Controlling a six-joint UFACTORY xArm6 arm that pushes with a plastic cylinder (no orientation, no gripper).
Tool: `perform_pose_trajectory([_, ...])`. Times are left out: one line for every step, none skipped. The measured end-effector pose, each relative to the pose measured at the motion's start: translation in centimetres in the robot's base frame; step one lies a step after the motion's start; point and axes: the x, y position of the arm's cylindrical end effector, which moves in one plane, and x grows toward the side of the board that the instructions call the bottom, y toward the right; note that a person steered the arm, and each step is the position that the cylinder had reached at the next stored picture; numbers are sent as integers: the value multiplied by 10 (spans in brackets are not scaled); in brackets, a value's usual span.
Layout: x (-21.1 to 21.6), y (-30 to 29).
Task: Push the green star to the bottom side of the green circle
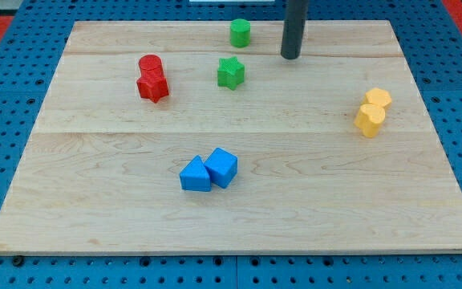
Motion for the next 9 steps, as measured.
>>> perform_pose_trajectory([36,-9])
perform_pose_trajectory([69,-29])
perform_pose_trajectory([99,-61])
perform_pose_trajectory([102,-93])
perform_pose_trajectory([83,-103])
perform_pose_trajectory([72,-105])
perform_pose_trajectory([70,-105])
perform_pose_trajectory([66,-106])
perform_pose_trajectory([62,-107])
